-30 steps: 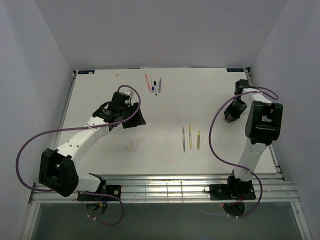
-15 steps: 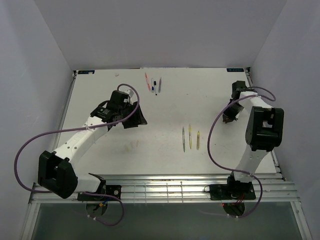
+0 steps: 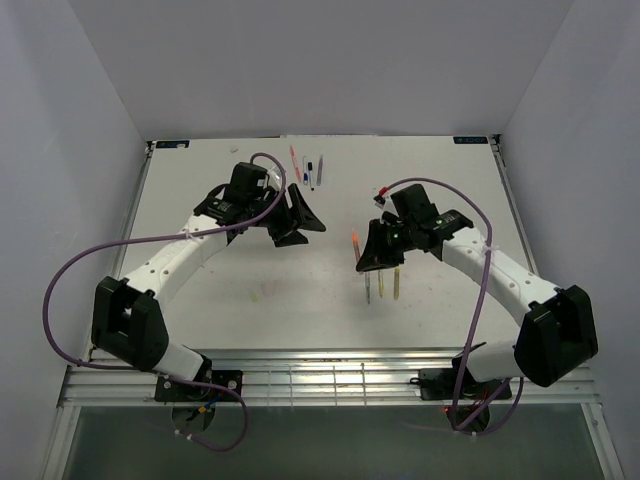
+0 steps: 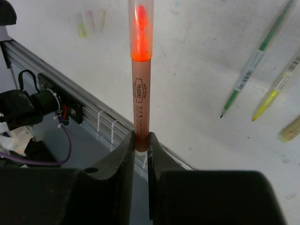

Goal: Open the pen caps

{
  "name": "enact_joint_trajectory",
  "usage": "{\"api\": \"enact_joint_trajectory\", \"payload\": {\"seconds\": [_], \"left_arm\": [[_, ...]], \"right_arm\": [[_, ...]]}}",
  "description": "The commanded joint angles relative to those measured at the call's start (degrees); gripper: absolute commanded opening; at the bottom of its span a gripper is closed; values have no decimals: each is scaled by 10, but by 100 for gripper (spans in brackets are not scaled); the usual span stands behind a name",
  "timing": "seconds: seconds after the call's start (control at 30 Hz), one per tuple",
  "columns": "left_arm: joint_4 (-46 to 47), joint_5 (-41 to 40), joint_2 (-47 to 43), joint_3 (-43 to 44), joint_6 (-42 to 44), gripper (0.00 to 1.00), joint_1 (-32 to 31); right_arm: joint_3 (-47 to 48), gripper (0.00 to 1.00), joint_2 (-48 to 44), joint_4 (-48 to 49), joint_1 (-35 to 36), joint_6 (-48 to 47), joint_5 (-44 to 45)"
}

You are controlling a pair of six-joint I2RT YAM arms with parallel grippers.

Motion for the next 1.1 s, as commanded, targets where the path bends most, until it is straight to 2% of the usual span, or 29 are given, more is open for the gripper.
{"api": "enact_joint_trajectory", "payload": {"seconds": [0.0,0.2,0.33,0.77,1.07], "left_arm": [[37,40,-39,-16,-41,73,-2],[46,30,-57,-50,-50,74,-23],[55,16,-43,-42,-55,74,-56],[64,-23,-24,-34,-73,72,-74],[62,-51,-24,-27,-75,52,-74]], "right_arm": [[-35,8,-31,69,11,35,-86],[-35,8,-48,99,30,51,-145],[-26,8,-46,112,33,61,-165],[-24,8,-53,141,45,90,-214],[-26,8,-60,148,49,97,-231]]}}
